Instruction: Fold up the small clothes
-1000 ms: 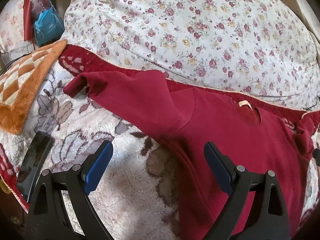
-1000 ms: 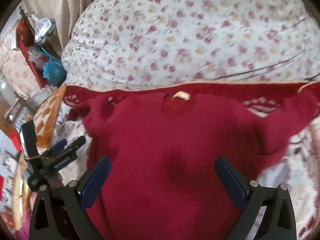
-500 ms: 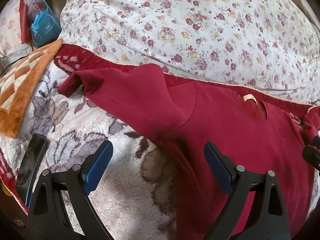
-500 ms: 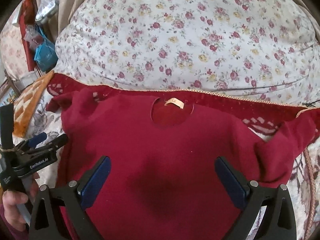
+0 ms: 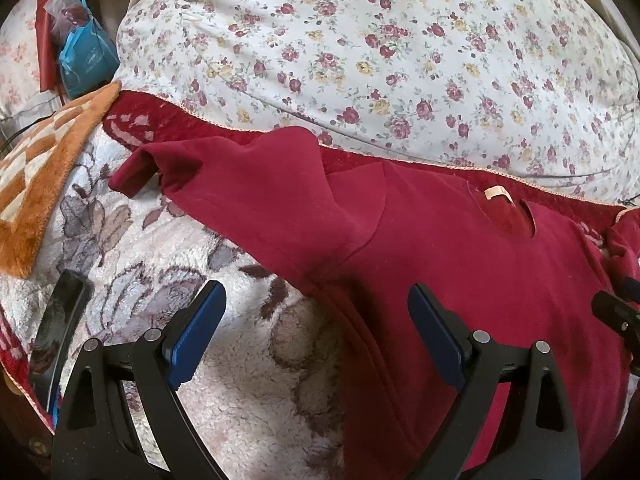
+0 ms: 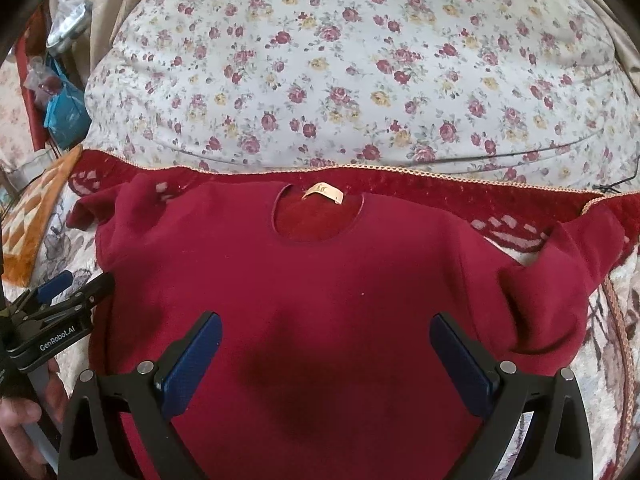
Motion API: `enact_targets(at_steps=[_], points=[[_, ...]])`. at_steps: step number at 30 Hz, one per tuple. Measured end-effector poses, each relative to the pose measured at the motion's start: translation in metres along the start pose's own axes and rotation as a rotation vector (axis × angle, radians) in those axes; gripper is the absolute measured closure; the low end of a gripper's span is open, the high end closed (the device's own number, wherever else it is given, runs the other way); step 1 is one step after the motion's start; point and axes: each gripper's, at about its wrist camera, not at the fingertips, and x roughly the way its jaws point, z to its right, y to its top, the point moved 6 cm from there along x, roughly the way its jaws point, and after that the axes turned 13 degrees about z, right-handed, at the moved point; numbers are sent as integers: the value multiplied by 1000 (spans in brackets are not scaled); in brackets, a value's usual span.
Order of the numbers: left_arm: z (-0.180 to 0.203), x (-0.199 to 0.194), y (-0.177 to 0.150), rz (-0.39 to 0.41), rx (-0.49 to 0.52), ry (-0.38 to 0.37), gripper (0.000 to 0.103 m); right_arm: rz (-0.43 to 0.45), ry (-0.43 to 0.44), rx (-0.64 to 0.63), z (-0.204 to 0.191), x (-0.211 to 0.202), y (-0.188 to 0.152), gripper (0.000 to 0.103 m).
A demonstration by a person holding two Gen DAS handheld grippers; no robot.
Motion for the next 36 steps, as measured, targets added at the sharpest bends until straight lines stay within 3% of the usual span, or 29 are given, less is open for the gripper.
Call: enact_targets(at_steps=[36], points=[[-4,7,-4,-19,17,31,11,-45,-48,-4,4,15,-10,0]])
